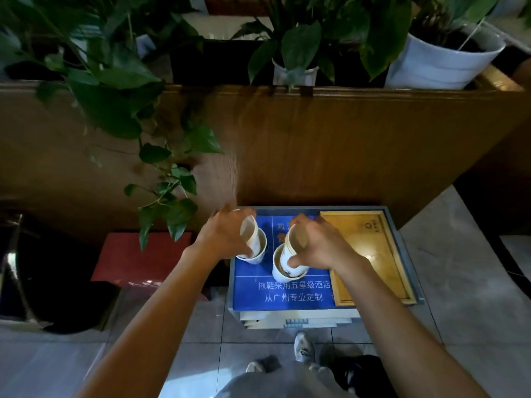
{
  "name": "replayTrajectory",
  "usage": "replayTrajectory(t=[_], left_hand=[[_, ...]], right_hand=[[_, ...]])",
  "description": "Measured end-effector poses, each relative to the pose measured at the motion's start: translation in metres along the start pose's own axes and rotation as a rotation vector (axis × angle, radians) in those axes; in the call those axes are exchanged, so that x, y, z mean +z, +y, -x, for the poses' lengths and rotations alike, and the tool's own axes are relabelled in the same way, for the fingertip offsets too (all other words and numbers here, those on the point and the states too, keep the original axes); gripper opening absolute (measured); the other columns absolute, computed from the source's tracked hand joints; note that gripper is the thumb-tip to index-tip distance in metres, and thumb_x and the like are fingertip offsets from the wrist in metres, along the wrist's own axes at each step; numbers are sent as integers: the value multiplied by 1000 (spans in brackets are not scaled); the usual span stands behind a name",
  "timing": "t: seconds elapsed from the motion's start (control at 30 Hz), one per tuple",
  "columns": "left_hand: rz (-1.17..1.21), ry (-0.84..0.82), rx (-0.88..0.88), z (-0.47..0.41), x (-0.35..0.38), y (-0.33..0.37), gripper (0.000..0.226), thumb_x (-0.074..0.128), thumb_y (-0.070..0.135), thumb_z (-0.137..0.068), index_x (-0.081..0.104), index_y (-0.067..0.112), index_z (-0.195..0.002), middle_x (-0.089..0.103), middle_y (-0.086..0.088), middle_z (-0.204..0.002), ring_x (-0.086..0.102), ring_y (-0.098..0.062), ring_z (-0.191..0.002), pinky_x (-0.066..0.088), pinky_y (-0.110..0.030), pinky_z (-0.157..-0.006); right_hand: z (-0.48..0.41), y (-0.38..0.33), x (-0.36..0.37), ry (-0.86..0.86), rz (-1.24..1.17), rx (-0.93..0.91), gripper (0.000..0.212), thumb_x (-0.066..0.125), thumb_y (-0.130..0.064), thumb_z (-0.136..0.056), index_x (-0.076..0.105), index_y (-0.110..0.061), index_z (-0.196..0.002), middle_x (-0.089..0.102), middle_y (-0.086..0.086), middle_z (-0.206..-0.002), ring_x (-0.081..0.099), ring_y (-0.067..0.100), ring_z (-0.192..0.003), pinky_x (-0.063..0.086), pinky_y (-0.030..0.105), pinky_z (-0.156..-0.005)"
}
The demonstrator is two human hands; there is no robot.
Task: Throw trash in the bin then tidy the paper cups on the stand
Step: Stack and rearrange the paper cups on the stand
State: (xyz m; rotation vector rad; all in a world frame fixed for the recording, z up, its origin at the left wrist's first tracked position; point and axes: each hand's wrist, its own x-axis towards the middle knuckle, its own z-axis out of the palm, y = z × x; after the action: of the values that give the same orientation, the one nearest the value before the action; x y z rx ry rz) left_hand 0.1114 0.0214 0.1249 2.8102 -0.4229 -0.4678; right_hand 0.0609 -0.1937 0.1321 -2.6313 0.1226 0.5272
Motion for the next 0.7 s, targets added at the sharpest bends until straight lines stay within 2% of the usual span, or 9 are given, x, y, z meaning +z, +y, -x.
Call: replayTrajectory(t=[0.17,0.43,0.6,0.7], left_hand=[[-28,-46,21,6,16,1,80,83,41,-56,43,37,-125,50,-6,-129,54,-33,-116,50,-44,-95],[-61,-124,11,13,38,9,86,84,47,-51,43,36,-126,50,-8,-124,54,-32,-112,51,-40,-91],[-86,-181,13,18,50,9,93,85,47,-54,38,36,-134,45,-6,-134,47,-34,-124,50,-49,-98],[-71,-187,-7,21,54,10,94,87,46,-56,36,37,-134,42,-5,-138,43,-36,-128,51,-51,-96]], right_hand=[[1,9,11,-34,54,5,92,86,-34,-55,40,-35,-135,53,12,-121,59,33,-105,50,34,-78],[-3,16,27,-131,157,-13,93,91,-29,-52,41,-33,-132,53,11,-126,58,38,-111,55,43,-84],[-4,23,35,-126,199,-20,100,93,-29,-51,39,-33,-135,49,11,-132,55,39,-117,53,42,-85],[-3,25,38,-118,181,-15,101,93,-28,-52,38,-32,-137,47,12,-136,52,39,-122,53,44,-89]])
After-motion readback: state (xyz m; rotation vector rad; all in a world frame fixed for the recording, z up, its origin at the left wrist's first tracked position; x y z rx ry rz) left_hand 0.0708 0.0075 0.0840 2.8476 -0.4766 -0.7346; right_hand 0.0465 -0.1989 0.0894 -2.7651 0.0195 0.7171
